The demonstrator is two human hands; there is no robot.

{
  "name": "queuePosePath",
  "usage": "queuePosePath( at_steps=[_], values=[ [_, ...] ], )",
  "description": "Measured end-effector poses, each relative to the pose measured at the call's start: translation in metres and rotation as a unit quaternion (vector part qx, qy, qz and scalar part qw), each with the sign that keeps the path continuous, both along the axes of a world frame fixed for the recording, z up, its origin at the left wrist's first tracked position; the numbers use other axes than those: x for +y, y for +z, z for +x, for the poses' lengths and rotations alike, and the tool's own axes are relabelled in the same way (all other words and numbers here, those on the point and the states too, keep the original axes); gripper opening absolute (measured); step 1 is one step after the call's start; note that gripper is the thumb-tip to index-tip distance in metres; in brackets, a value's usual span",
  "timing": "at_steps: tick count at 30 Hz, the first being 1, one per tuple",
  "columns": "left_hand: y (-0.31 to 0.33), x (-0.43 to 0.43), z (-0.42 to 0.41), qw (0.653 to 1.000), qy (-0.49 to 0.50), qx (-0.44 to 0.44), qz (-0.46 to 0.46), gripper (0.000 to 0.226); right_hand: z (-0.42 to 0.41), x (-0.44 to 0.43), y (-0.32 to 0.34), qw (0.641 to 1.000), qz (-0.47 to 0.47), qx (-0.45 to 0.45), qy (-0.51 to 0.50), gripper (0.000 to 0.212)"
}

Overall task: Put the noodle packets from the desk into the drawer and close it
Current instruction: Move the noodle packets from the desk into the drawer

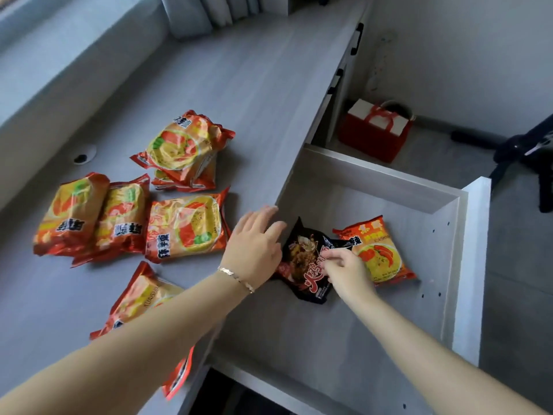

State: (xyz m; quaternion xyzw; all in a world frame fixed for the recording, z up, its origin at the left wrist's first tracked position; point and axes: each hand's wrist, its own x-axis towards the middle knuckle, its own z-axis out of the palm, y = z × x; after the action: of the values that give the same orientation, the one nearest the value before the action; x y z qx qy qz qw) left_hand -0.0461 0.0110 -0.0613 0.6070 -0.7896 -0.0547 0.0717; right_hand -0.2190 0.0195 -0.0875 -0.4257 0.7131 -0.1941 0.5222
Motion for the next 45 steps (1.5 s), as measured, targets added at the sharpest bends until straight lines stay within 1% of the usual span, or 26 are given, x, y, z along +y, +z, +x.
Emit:
queuePosePath(
  at_steps=[1, 2, 3, 4, 6, 7, 9, 10, 11, 13, 15, 16, 19, 20, 23, 26, 28, 30, 32, 33, 35, 36, 38, 40, 42, 45],
  values=[
    [0.006, 0.003, 0.017, 1.000, 0.019, -0.010, -0.022, 0.044, 0.017, 0.001, 0.008, 0.999, -0.022, -0.008, 0.029, 0.015],
    [0.015, 0.008, 0.041, 0.999, 0.048, -0.013, -0.012, 0.053, 0.042, 0.003, 0.017, 0.997, -0.039, -0.021, 0.066, 0.010],
    [0.022, 0.011, 0.062, 0.997, 0.080, -0.009, 0.018, 0.064, 0.064, 0.006, 0.028, 0.993, -0.050, -0.034, 0.106, 0.007],
    [0.027, 0.012, 0.080, 0.991, 0.110, -0.006, 0.072, 0.074, 0.084, 0.008, 0.035, 0.985, -0.055, -0.038, 0.156, 0.012],
    [0.035, 0.011, 0.114, 0.972, 0.149, -0.035, 0.179, 0.089, 0.123, 0.014, 0.048, 0.959, -0.041, -0.017, 0.280, 0.034],
    [0.038, 0.011, 0.127, 0.963, 0.152, -0.057, 0.216, 0.092, 0.140, 0.018, 0.052, 0.939, -0.034, 0.009, 0.342, 0.047],
    [0.040, 0.013, 0.149, 0.959, 0.129, -0.074, 0.240, 0.093, 0.170, 0.027, 0.054, 0.887, -0.040, 0.089, 0.452, 0.068],
    [0.040, 0.014, 0.154, 0.962, 0.113, -0.077, 0.236, 0.092, 0.180, 0.032, 0.053, 0.862, -0.054, 0.133, 0.487, 0.072],
    [0.039, 0.015, 0.160, 0.965, 0.103, -0.081, 0.226, 0.091, 0.189, 0.035, 0.053, 0.845, -0.068, 0.164, 0.505, 0.072],
    [0.035, 0.016, 0.161, 0.972, 0.103, -0.084, 0.196, 0.088, 0.200, 0.036, 0.050, 0.835, -0.067, 0.185, 0.514, 0.067],
    [0.033, 0.012, 0.160, 0.973, 0.117, -0.072, 0.183, 0.084, 0.200, 0.032, 0.048, 0.848, -0.038, 0.161, 0.504, 0.059],
    [0.032, 0.010, 0.159, 0.972, 0.120, -0.072, 0.191, 0.083, 0.196, 0.030, 0.048, 0.860, -0.025, 0.132, 0.493, 0.053],
    [0.030, 0.005, 0.157, 0.963, 0.117, -0.096, 0.222, 0.083, 0.165, 0.026, 0.052, 0.884, -0.026, 0.043, 0.465, 0.022],
    [0.029, 0.004, 0.156, 0.961, 0.121, -0.102, 0.227, 0.084, 0.149, 0.022, 0.054, 0.888, -0.030, 0.028, 0.457, 0.018],
    [0.027, 0.005, 0.149, 0.953, 0.147, -0.128, 0.230, 0.091, 0.086, 0.008, 0.058, 0.917, -0.028, 0.016, 0.398, 0.025],
    [0.026, 0.007, 0.139, 0.954, 0.171, -0.121, 0.216, 0.085, 0.018, -0.004, 0.050, 0.971, -0.042, 0.003, 0.234, 0.031],
    [0.027, 0.009, 0.126, 0.957, 0.191, -0.092, 0.198, 0.080, -0.018, -0.003, 0.037, 0.996, -0.050, 0.009, 0.070, 0.033],
    [0.030, 0.011, 0.107, 0.960, 0.205, -0.063, 0.182, 0.079, -0.039, -0.002, 0.018, 0.993, -0.042, 0.072, -0.082, 0.026],
    [0.034, 0.013, 0.079, 0.964, 0.198, -0.036, 0.172, 0.080, -0.051, -0.002, -0.001, 0.973, -0.008, 0.135, -0.186, 0.011],
    [0.035, 0.015, 0.065, 0.966, 0.190, -0.023, 0.173, 0.079, -0.055, -0.002, -0.014, 0.964, 0.018, 0.138, -0.226, 0.009],
    [0.037, 0.013, 0.031, 0.970, 0.162, -0.003, 0.180, 0.080, -0.070, -0.006, -0.047, 0.950, 0.083, 0.090, -0.288, 0.031],
    [0.034, 0.012, 0.014, 0.973, 0.146, 0.001, 0.180, 0.081, -0.076, -0.009, -0.061, 0.943, 0.109, 0.059, -0.308, 0.037],
    [0.026, 0.009, -0.014, 0.983, 0.106, -0.003, 0.151, 0.082, -0.064, -0.010, -0.041, 0.937, 0.136, 0.048, -0.319, 0.037],
    [0.014, 0.005, -0.038, 0.987, 0.066, -0.027, 0.144, 0.081, -0.055, -0.008, -0.021, 0.942, 0.126, 0.115, -0.290, 0.035],
    [0.000, -0.001, -0.058, 0.976, 0.057, -0.059, 0.201, 0.080, -0.056, -0.006, -0.014, 0.955, 0.084, 0.143, -0.244, 0.037],
    [-0.020, -0.010, -0.072, 0.950, 0.100, -0.092, 0.280, 0.080, -0.060, -0.011, -0.005, 0.978, 0.049, 0.113, -0.167, 0.032]
  ],
)
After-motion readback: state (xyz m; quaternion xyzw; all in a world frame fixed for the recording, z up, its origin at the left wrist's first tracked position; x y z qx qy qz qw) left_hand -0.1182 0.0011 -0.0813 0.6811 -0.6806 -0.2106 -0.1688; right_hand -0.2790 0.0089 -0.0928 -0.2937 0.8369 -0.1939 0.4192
